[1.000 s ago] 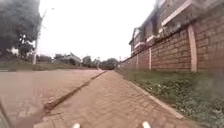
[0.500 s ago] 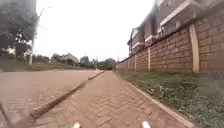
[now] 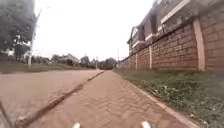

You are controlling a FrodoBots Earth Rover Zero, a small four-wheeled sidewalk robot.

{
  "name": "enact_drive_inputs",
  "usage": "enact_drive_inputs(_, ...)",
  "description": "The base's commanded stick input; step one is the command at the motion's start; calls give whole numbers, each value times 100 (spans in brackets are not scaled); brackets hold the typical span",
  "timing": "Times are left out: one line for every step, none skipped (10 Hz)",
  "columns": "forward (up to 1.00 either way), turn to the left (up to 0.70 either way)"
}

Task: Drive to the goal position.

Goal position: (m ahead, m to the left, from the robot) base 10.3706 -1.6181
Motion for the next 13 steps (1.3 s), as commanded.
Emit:
enact_drive_inputs(50, 10)
enact_drive_inputs(50, 3)
enact_drive_inputs(50, 17)
enact_drive_inputs(50, 12)
enact_drive_inputs(50, 0)
enact_drive_inputs(50, 0)
enact_drive_inputs(50, 7)
enact_drive_inputs(50, 13)
enact_drive_inputs(50, 8)
enact_drive_inputs(50, 0)
enact_drive_inputs(50, 0)
enact_drive_inputs(50, 0)
enact_drive_inputs(50, 0)
